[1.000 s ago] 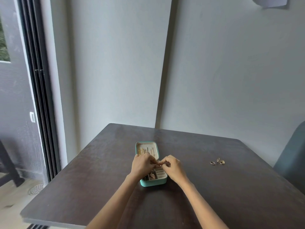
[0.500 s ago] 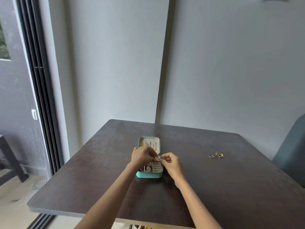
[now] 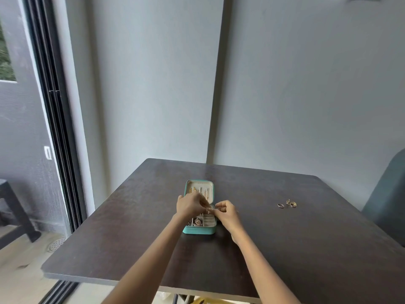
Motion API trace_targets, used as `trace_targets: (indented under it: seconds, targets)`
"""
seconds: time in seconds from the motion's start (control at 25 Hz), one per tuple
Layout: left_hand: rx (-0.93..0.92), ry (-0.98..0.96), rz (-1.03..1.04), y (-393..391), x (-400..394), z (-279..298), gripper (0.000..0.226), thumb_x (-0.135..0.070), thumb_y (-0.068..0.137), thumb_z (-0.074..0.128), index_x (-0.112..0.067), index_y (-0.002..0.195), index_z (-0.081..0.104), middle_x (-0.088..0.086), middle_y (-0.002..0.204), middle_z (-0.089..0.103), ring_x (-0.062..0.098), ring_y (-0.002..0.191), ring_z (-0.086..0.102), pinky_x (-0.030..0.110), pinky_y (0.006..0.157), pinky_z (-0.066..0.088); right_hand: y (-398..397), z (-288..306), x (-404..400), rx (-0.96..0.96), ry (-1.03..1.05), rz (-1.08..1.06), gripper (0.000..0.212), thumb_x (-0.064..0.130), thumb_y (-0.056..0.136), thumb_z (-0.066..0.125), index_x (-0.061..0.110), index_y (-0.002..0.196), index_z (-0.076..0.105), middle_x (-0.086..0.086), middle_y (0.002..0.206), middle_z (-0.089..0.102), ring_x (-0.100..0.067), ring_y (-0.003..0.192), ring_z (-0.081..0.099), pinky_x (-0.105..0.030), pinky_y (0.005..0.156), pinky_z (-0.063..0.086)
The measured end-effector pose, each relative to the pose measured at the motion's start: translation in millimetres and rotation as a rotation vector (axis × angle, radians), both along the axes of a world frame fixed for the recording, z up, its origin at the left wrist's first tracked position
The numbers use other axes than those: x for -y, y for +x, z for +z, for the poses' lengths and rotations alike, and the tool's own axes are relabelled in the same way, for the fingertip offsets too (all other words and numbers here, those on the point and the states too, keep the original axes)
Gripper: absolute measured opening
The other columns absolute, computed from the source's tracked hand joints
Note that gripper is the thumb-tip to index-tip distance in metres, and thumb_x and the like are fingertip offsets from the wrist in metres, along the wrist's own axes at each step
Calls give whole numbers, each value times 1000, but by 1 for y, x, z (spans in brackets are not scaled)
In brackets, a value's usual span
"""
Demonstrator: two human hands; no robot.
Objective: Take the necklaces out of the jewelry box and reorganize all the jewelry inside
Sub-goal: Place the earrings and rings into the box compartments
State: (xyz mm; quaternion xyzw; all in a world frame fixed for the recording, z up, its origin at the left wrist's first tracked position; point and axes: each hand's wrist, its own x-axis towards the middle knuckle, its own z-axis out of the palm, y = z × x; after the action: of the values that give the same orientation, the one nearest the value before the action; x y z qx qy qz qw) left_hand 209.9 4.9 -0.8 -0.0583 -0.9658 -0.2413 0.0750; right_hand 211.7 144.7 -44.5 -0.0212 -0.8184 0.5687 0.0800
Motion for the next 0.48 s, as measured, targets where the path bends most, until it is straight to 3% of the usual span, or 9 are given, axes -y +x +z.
trace_targets:
  seconds: [0.32,0.48]
  targets:
    - [14,53,-11,0,3,1,20,-29,81,66,-30,100,72,-7,106,71,15,106,60,31,91,31,0,-1,0,4,16,-4,13,18,81,68,17,89,58,4,79,59,-13,79,56,-19,64,43]
    - [65,33,-62,2,5,4,28,-23,79,67,-29,106,67,-10,104,72,8,107,60,30,89,28,-5,2,0,42,31,-20,9,22,83,64,17,88,59,-1,87,63,-16,81,58,-29,73,47]
